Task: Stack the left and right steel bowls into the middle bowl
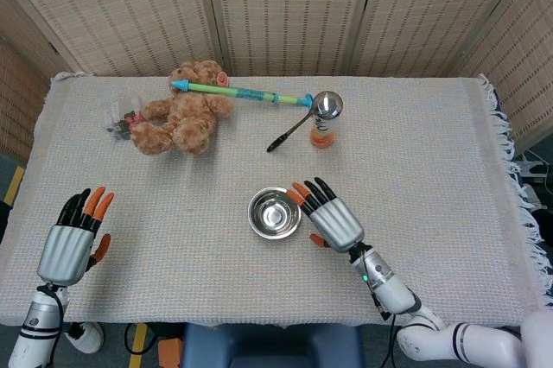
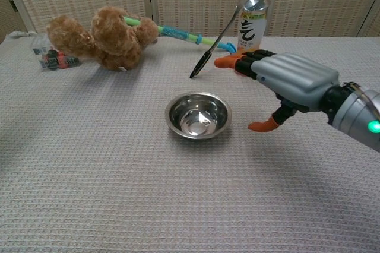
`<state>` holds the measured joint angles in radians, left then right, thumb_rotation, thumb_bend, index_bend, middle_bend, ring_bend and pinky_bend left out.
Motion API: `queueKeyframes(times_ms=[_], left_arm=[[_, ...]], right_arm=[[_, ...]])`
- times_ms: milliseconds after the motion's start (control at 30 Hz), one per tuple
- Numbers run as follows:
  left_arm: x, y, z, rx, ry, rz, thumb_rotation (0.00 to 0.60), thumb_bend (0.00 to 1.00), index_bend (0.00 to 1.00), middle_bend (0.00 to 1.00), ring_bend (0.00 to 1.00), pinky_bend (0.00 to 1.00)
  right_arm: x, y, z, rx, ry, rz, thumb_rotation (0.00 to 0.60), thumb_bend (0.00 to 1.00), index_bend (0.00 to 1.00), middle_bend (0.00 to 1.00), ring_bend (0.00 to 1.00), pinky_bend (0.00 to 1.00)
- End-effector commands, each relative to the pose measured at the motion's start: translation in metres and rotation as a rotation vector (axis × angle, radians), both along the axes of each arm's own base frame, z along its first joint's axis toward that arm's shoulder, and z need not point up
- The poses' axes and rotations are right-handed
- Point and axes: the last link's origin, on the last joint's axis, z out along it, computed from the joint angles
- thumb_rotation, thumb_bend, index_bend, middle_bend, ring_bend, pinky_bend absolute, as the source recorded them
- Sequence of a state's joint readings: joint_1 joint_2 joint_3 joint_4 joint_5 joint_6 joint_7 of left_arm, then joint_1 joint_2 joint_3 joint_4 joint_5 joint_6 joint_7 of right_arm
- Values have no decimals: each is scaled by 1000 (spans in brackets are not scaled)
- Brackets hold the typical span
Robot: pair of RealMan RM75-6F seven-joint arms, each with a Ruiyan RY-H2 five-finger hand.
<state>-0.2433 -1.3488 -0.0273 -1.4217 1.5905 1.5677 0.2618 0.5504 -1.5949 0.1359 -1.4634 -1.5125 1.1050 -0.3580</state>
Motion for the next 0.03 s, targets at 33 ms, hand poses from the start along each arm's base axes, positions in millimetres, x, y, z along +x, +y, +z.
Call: queueKeyframes(times_ms=[33], left_arm=[[-6, -12, 2, -13, 0, 28, 600, 426, 0, 0, 0, 117]], right_arm=[[-68, 52, 82, -241, 10, -143, 600, 95, 0, 0, 0, 0]])
